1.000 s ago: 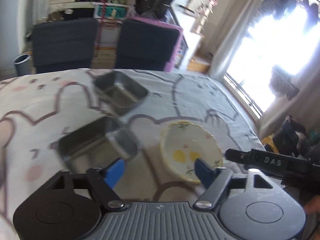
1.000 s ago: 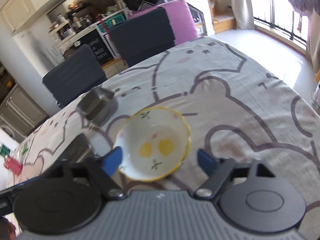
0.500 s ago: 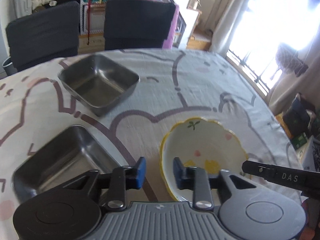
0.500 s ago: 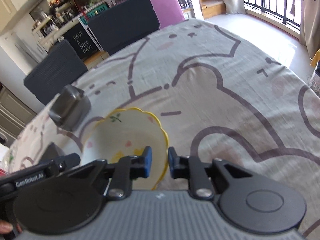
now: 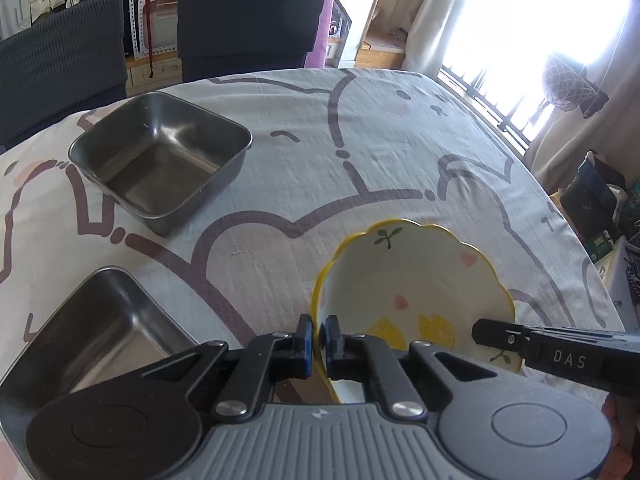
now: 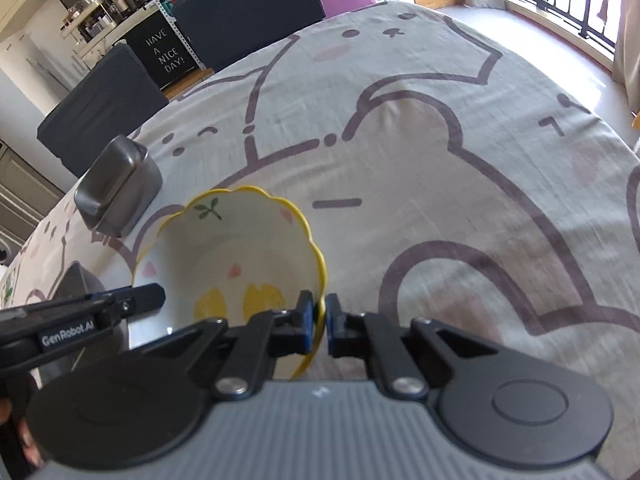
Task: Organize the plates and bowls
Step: 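Lift the yellow-rimmed bowl with both grippers and carry it toward the cream bowl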
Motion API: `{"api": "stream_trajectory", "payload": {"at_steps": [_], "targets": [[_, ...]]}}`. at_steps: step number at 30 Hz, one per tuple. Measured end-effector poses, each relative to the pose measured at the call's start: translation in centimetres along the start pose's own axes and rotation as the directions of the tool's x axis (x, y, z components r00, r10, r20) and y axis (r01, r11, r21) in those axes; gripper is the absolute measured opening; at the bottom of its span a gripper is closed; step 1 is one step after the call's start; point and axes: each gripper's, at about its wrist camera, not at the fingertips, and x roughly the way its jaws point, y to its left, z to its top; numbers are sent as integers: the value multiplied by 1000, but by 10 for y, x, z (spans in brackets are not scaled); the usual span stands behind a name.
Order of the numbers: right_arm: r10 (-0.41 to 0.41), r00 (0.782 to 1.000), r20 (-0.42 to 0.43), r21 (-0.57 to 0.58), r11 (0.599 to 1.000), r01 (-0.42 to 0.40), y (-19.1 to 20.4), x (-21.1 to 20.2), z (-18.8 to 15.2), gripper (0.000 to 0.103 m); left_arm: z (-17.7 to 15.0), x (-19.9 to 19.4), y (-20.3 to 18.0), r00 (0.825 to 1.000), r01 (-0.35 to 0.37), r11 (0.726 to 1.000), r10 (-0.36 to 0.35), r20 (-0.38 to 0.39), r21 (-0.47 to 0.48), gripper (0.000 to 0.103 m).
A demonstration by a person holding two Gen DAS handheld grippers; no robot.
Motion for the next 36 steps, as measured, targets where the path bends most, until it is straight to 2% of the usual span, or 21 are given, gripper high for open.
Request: {"api": "stream_trajectory", "payload": {"at_steps": [6,13,20,28,36], "targets": [[-18,1000,4,-18,1000,18,4,-2,-1,8,-3,-1,-5,1000,-14,1000,14,0,25,7],[-27,1000,16,-40,999,27,7,-15,0,7,-8,-16,-5,1000,7,1000,-7,9,0,7],[4,996,86,-56,998,1,14,-52,-4,7,-12,-62,-11,996,5,1000,-3,93,-12,7],[79,982,174,-98,993,-63,36,-96,-20,7,-32,-123,-4,981,-33,999,41,188,-43,6],[159,973,166,-153,979,-134,71,-117,-42,7,-62,-171,20,967,-85,992,105,232,-97,6]]}}
